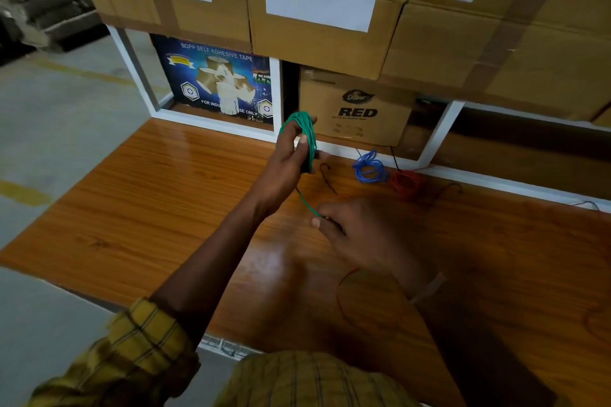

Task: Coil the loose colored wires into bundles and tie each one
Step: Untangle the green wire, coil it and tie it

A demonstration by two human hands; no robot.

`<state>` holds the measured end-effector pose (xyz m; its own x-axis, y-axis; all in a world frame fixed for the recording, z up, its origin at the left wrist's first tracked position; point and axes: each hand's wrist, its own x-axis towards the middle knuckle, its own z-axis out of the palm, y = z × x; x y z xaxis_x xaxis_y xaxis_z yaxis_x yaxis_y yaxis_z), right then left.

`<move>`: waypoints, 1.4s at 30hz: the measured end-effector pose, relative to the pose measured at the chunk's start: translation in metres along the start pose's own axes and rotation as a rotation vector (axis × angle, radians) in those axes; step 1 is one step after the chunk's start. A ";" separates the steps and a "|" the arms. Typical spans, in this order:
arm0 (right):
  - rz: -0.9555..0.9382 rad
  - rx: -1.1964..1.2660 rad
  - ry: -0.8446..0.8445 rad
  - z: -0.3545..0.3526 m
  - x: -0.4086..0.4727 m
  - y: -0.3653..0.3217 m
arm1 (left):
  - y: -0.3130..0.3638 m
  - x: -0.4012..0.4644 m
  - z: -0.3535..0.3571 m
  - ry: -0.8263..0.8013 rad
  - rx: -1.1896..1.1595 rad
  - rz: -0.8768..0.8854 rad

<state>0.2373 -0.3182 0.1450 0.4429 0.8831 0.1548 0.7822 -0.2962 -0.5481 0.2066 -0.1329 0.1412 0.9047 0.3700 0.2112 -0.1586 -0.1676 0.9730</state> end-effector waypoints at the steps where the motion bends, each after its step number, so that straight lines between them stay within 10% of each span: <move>1: 0.007 -0.011 0.007 -0.009 0.001 -0.002 | -0.005 0.000 -0.002 -0.002 0.072 0.005; 12: -0.130 -0.033 0.220 -0.095 0.043 0.014 | -0.020 -0.018 -0.020 -0.303 0.285 -0.116; 26: -0.203 -0.004 0.377 -0.098 0.081 0.074 | 0.008 -0.032 -0.021 -0.581 -0.096 -0.148; 42: 0.153 0.369 0.475 0.049 0.046 0.054 | 0.008 0.004 -0.013 -0.192 -0.949 -0.216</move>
<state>0.2787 -0.2760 0.0825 0.7510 0.5574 0.3541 0.5287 -0.1863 -0.8281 0.2040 -0.1214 0.1513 0.9869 0.1379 0.0835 -0.1578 0.7186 0.6773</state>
